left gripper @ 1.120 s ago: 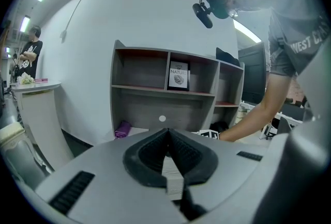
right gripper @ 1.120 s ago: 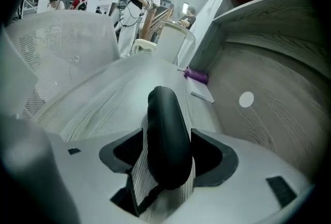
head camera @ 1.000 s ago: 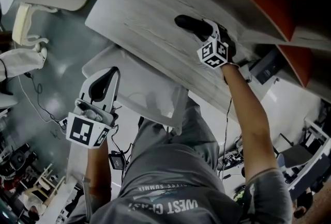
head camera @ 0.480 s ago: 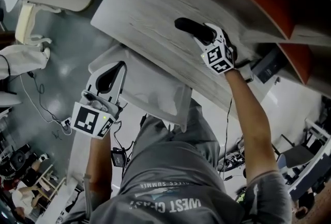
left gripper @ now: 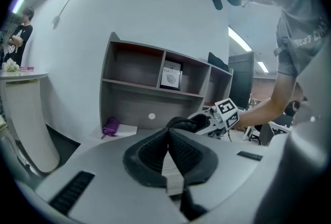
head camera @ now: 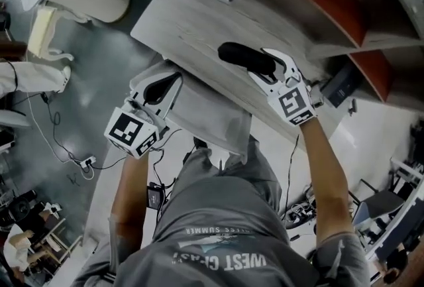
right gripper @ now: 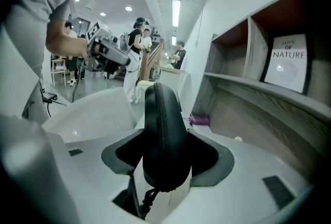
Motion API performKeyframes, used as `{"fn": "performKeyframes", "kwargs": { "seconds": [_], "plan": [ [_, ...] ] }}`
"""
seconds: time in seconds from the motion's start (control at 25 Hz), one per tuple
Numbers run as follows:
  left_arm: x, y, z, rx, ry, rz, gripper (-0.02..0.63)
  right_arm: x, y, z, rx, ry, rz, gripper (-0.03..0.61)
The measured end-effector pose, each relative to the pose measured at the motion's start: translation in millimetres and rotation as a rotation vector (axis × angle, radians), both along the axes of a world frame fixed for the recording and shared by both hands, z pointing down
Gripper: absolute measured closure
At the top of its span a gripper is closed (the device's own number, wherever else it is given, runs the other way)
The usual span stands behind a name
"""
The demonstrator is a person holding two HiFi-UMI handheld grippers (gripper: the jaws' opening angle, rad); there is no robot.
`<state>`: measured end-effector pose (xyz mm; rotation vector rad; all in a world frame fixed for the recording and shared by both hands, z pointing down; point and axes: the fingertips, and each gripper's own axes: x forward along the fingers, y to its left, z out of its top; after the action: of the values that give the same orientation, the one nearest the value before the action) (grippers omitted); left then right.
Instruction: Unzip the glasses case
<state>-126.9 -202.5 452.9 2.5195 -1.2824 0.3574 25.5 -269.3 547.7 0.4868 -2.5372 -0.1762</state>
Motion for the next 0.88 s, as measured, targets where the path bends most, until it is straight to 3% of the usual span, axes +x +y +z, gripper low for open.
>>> {"fn": "performKeyframes", "kwargs": {
  "seconds": [0.36,0.64,0.88],
  "plan": [
    [21,17,-14,0.044,-0.004,0.188,0.614,-12,67,-103,-0.015,-0.107,-0.115,0.317],
    [48,46,-58,0.186,-0.013,0.414,0.51,-26,108,-162,-0.06,-0.199,-0.169,0.316],
    [58,77,-88,0.322,-0.024,0.534,0.51,-30,140,-177,-0.103,-0.197,-0.196,0.316]
  ]
}}
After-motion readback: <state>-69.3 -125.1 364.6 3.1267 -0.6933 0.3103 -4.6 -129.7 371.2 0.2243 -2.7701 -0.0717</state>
